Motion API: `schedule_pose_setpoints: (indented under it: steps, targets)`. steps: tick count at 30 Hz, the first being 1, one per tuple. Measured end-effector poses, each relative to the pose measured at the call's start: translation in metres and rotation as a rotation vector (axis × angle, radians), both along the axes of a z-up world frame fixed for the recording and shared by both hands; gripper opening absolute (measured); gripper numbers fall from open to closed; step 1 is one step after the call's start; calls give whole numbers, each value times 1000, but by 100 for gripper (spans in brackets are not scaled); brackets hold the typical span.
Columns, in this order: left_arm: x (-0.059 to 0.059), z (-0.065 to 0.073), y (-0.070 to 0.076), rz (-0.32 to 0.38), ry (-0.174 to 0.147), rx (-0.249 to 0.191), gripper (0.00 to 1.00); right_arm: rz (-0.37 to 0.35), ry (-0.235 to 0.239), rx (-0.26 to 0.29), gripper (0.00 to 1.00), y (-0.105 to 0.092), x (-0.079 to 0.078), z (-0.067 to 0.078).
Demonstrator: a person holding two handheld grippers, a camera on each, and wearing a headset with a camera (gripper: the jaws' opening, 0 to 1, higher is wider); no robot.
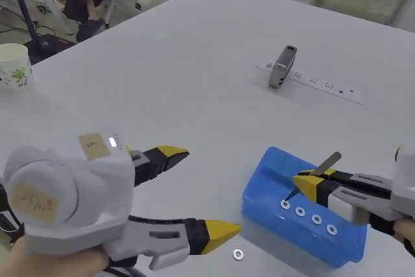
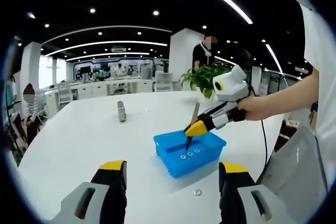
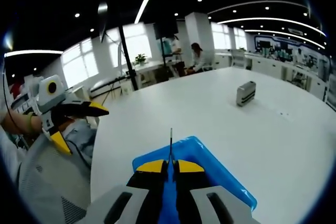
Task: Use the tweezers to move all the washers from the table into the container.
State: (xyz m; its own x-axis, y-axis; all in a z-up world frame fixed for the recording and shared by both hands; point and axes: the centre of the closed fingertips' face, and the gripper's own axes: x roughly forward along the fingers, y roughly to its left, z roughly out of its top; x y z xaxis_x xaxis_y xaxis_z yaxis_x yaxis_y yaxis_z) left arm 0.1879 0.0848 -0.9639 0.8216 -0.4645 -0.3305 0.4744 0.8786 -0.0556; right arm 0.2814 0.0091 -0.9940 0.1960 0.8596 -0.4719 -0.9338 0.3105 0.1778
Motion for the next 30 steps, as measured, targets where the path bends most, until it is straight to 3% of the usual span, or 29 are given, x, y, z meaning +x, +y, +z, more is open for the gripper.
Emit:
schedule_pose_setpoints:
  steps: [6, 17, 30]
  targets:
    - [0, 0, 0, 1, -2, 0, 71, 10, -2, 44, 4, 3, -12, 16]
    - [-1, 1, -2, -7, -3, -8, 72, 45, 16, 86, 4, 8, -34, 30]
    - [-2, 2, -8, -35, -4, 0, 72, 112, 40, 86, 4, 26, -53, 26]
